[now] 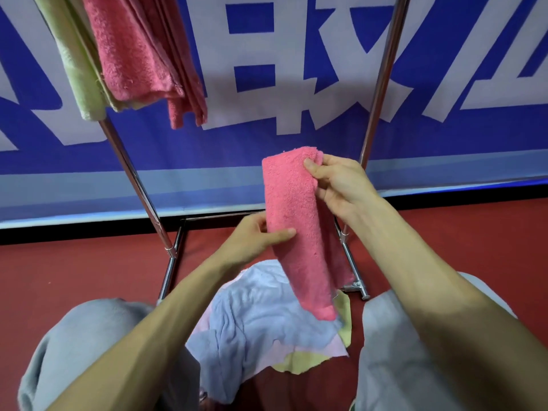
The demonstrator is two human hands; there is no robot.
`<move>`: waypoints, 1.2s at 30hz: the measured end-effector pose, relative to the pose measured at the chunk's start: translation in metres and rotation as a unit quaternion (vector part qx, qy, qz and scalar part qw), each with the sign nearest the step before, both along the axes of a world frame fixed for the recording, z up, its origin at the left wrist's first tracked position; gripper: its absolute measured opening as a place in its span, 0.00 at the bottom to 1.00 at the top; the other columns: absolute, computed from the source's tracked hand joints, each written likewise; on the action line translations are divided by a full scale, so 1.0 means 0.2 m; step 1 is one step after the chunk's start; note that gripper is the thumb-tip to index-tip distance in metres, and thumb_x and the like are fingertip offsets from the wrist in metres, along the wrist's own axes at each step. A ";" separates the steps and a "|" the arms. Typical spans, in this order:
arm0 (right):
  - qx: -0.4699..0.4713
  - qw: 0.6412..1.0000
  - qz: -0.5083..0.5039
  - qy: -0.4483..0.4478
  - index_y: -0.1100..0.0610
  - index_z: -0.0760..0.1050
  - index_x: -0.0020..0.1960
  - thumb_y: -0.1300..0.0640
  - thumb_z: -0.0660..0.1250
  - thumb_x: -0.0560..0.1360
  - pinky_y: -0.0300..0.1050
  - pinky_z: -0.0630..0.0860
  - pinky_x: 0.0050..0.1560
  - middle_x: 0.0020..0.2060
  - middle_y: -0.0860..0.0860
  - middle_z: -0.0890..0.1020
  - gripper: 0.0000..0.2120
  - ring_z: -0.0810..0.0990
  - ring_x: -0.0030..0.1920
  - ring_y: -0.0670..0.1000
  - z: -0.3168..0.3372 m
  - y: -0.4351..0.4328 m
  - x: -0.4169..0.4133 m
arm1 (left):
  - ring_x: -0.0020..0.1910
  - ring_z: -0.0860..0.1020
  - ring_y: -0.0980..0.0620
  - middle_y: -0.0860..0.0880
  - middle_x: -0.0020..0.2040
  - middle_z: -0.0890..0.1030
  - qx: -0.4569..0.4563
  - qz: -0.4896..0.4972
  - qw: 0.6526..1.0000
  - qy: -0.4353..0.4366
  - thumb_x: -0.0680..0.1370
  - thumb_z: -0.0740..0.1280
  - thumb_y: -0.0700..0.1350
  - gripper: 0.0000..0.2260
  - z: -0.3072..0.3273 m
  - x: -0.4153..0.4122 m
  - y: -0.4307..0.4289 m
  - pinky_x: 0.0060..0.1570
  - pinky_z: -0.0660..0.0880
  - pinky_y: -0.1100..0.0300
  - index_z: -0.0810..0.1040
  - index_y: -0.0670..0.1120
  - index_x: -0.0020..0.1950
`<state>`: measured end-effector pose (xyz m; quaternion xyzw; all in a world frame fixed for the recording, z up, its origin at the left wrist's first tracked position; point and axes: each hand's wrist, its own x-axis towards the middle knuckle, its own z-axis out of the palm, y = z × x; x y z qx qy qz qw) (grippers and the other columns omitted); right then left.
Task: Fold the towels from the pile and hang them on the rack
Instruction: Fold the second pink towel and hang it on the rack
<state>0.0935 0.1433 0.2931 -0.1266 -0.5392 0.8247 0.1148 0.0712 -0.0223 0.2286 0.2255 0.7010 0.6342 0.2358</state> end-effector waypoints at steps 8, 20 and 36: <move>-0.120 0.990 -0.071 -0.003 0.66 0.78 0.44 0.72 0.66 0.73 0.42 0.81 0.33 0.32 0.54 0.83 0.05 0.83 0.32 0.48 0.01 0.06 -0.01 | 0.41 0.80 0.62 0.48 0.49 0.82 -0.084 -0.004 0.996 -0.015 0.75 0.69 0.35 0.13 -0.25 0.01 0.10 0.39 0.73 0.72 0.74 0.38 0.59; -0.253 0.956 -0.148 0.019 0.69 0.72 0.56 0.74 0.66 0.73 0.54 0.81 0.44 0.54 0.65 0.79 0.12 0.81 0.53 0.61 0.03 0.02 -0.11 | 0.44 0.72 0.52 0.41 0.56 0.72 -0.261 0.082 0.962 -0.008 0.58 0.79 0.53 0.31 -0.44 0.02 0.08 0.39 0.71 0.61 0.61 0.47 0.47; -0.350 0.919 -0.178 0.034 0.68 0.70 0.65 0.72 0.64 0.75 0.45 0.78 0.49 0.61 0.64 0.77 0.19 0.78 0.61 0.60 0.10 0.05 -0.11 | 0.39 0.82 0.47 0.43 0.41 0.80 -0.073 0.093 0.955 -0.273 0.76 0.69 0.49 0.12 -0.47 0.04 0.24 0.43 0.80 0.52 0.80 0.39 0.46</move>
